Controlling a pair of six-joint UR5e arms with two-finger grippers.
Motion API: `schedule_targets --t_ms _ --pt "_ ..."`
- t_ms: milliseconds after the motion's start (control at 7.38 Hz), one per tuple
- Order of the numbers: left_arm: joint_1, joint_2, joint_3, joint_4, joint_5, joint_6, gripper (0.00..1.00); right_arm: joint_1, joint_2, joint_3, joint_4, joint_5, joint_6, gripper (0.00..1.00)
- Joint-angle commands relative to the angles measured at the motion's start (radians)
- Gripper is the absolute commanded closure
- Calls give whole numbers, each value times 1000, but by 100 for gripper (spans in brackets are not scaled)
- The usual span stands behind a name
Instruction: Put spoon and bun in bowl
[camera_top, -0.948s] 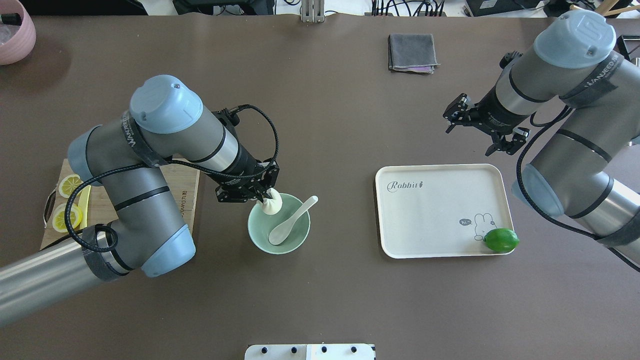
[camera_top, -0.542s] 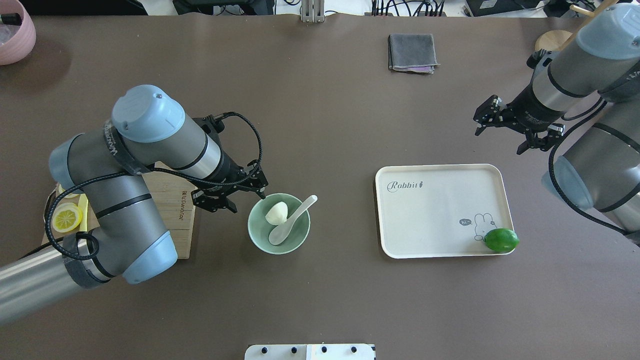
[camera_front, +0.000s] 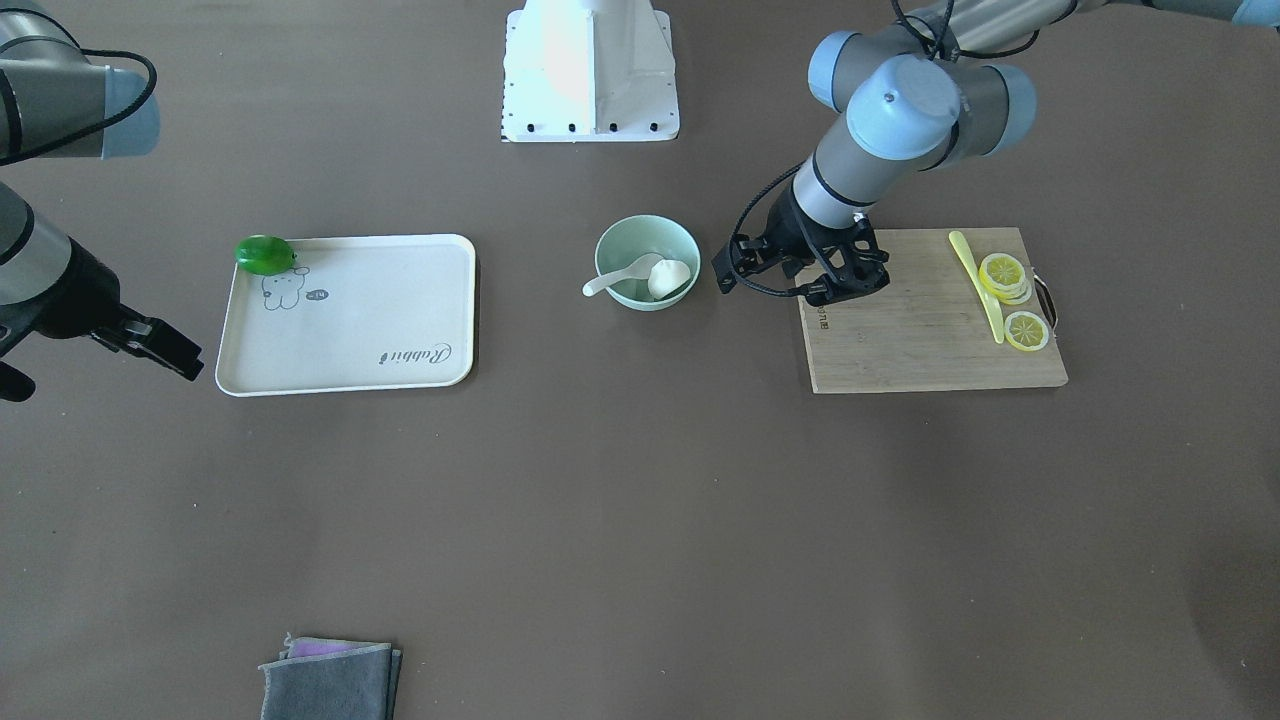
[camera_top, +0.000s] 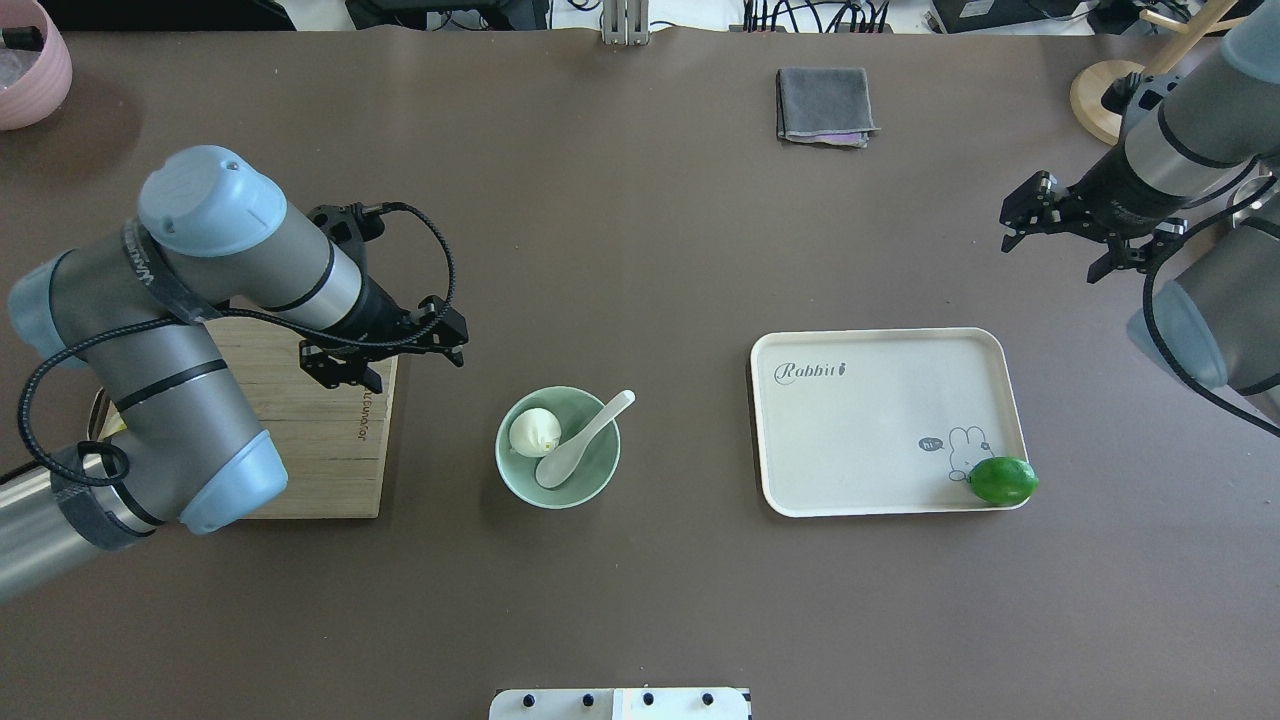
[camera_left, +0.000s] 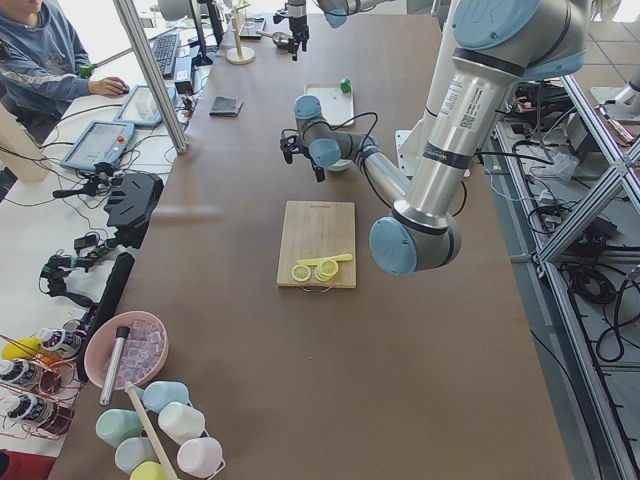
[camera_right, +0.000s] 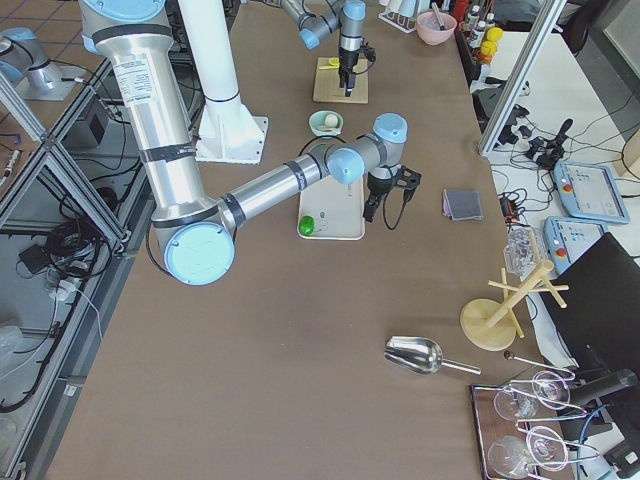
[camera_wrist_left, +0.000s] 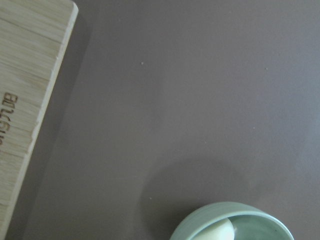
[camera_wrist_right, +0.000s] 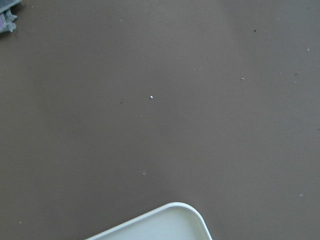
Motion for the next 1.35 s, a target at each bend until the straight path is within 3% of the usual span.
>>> schedule_targets --t_ms 0,406,677,812,1219 --pt "-128 79 17 110 -2 403 2 78 -76 -4 -1 -1 -230 0" --pt "-363 190 87 145 -13 857 2 196 -158 -50 -5 3 -561 0" --pt "-515 274 144 146 -103 1117 2 285 -178 -88 -28 35 -719 0" --pt "-581 274 193 146 -103 1226 2 320 -178 -119 -51 36 -819 0" --pt "-649 276 236 136 -105 1285 2 342 -174 -138 -55 34 -867 0"
